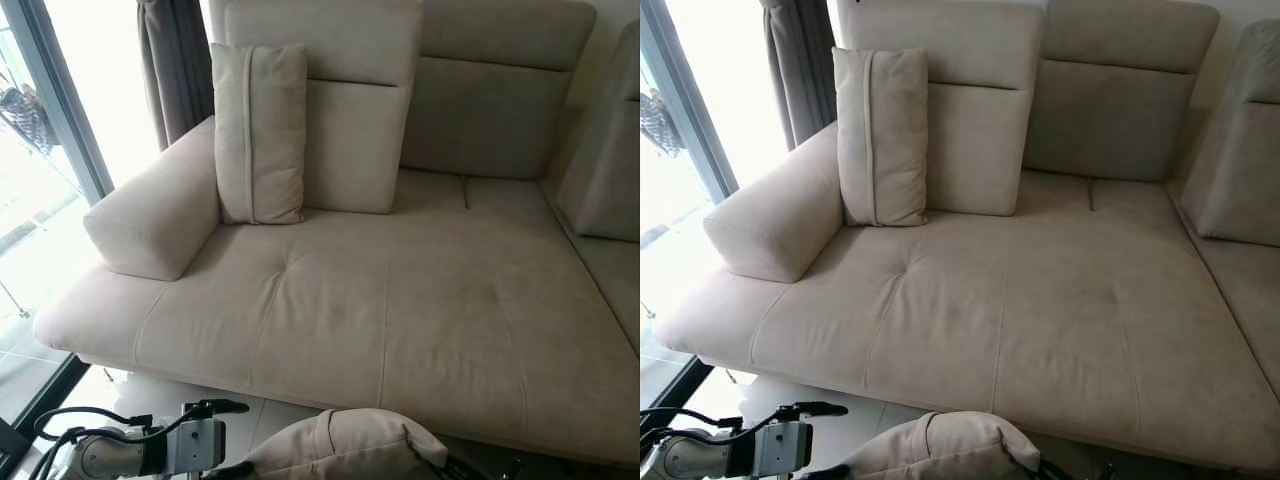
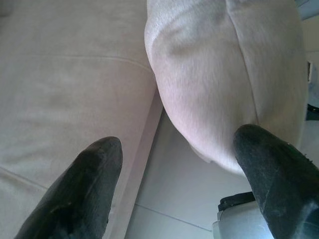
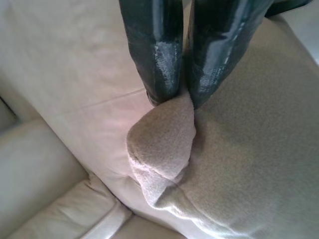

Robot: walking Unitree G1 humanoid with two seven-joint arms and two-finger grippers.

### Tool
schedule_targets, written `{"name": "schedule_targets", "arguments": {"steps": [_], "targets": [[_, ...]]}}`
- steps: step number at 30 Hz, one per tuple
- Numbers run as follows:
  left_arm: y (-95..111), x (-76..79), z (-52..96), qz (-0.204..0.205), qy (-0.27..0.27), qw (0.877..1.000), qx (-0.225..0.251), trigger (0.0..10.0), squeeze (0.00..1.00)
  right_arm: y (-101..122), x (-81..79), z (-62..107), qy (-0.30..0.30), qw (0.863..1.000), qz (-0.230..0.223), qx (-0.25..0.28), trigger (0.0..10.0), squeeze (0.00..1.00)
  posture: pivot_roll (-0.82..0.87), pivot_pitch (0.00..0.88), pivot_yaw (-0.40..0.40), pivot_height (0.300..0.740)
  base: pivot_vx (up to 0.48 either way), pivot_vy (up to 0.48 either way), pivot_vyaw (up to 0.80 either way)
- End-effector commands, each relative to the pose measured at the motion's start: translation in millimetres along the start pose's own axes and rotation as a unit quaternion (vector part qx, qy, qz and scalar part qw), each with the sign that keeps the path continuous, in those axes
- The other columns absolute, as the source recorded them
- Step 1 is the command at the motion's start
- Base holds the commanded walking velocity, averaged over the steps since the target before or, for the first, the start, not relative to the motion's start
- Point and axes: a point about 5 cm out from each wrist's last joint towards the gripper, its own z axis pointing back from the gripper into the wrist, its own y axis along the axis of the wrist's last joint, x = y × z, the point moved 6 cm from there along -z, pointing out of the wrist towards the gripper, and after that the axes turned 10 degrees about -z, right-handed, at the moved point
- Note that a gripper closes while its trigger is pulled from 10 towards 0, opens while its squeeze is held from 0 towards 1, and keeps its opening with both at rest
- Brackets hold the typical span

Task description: Move the pillow to the sofa from floor

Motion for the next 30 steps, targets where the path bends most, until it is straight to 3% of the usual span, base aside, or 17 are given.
{"name": "schedule_targets", "arguments": {"steps": [1,7,13,21,25,30], "targets": [[-2,4.8,1.4,-0.001,-0.015,1.0,-0.003,10.0,0.0,-8,19.7,9.5,-0.047,0.999,-0.001,-0.015,0.0,0.0,0.09,0.076,0.005,0.566,0.0,0.0,0.0],[-2,3.1,2.5,0.002,-0.015,1.0,0.0,10.0,0.0,-2,20.8,5.9,-0.054,0.999,0.003,-0.007,0.0,0.0,0.09,0.073,0.012,0.566,0.0,0.0,0.0],[3,-4.4,2.4,0.003,-0.009,1.0,0.015,10.0,0.0,-17,28.9,4.0,-0.075,0.996,0.013,-0.049,0.0,0.0,0.09,0.071,0.01,0.566,0.0,0.0,0.0],[3,12.9,8.0,-0.005,-0.05,0.999,0.021,10.0,0.0,-7,35.9,-1.0,-0.089,0.996,0.015,-0.029,0.0,0.0,0.08,0.069,0.011,0.566,0.0,0.0,0.0],[7,19.0,1.3,-0.007,-0.056,0.998,0.03,10.0,0.0,5,29.2,-11.5,-0.073,0.997,0.013,-0.007,0.0,0.0,0.08,0.068,0.01,0.566,0.0,0.0,0.0],[13,20.3,-13.4,0.004,-0.047,0.998,0.038,10.0,0.0,12,7.7,-22.6,-0.025,1.0,-0.007,0.003,0.0,0.0,0.08,0.066,0.006,0.566,0.0,0.0,0.0]]}}
